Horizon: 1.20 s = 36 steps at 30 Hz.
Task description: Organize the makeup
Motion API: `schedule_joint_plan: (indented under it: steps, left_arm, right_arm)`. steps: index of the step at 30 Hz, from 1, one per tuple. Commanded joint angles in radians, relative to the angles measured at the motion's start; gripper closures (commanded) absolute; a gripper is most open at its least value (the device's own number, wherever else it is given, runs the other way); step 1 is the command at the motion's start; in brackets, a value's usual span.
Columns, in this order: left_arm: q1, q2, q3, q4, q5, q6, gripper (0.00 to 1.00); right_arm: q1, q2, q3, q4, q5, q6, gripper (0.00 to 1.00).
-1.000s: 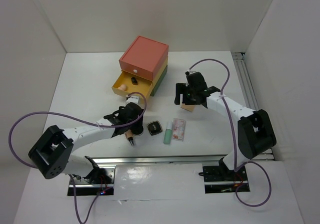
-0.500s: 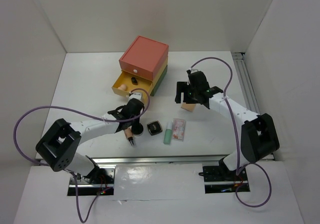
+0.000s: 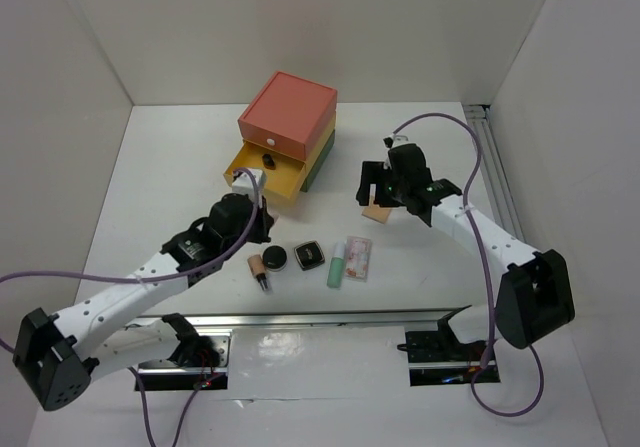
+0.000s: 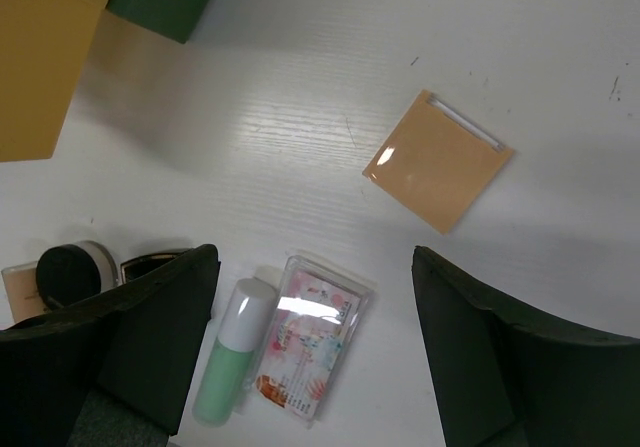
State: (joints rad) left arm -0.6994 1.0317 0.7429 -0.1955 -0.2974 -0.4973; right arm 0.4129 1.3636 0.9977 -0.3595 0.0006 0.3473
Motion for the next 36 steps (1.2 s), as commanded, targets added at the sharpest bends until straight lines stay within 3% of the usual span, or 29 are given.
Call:
schedule_joint_plan:
  steps: [1,5,14,15,16,17,20,27,30,36]
  left_arm:
    - [-0.003,-0.055,0.052,-0.009,-0.023,0.026,1.0]
    - [0.056,0.055,0.175,0.043,-0.114,0.089,1.0]
    - [0.193,0.364,0.394,0.067,-0.072,0.111,1.0]
    - [0.193,0.376,0.403,0.067,-0.072,0.111,0.97]
    - [0.204,0.376,0.403,0.067,-0.053,0.111,0.75]
    - [0.213,0.39,0.403,0.08,-0.043,0.111,0.59]
    - [0.224,0.4,0.412,0.08,-0.022,0.111,0.25]
    - [0.233,0.326,0.44,0.021,-0.002,0.108,0.0]
    - [0.233,0.236,0.395,-0.028,0.02,0.031,0.0]
    - [0.196,0.003,0.141,-0.126,0.034,-0.142,0.0]
  right_arm:
    - [-0.01,-0.047,-0.027,-0.01,0.012,-0.01,0.15]
    - [-0.01,-0.066,-0.066,-0.01,0.003,-0.01,0.15]
    - [-0.01,-0.113,-0.108,-0.091,0.067,0.035,0.15]
    - [-0.01,-0.113,-0.108,-0.101,0.067,0.035,0.15]
    - [-0.01,-0.129,-0.108,-0.101,0.081,0.035,0.15]
    - [-0.01,-0.139,-0.108,-0.11,0.081,0.035,0.15]
    - [-0.01,-0.139,-0.108,-0.134,0.081,0.035,0.14]
    - [0.019,-0.173,-0.136,-0.24,0.072,0.085,0.14]
    - [0.07,-0.185,-0.195,-0.253,0.055,0.119,0.14]
    - [0.211,-0.147,-0.267,-0.185,0.076,0.223,0.14]
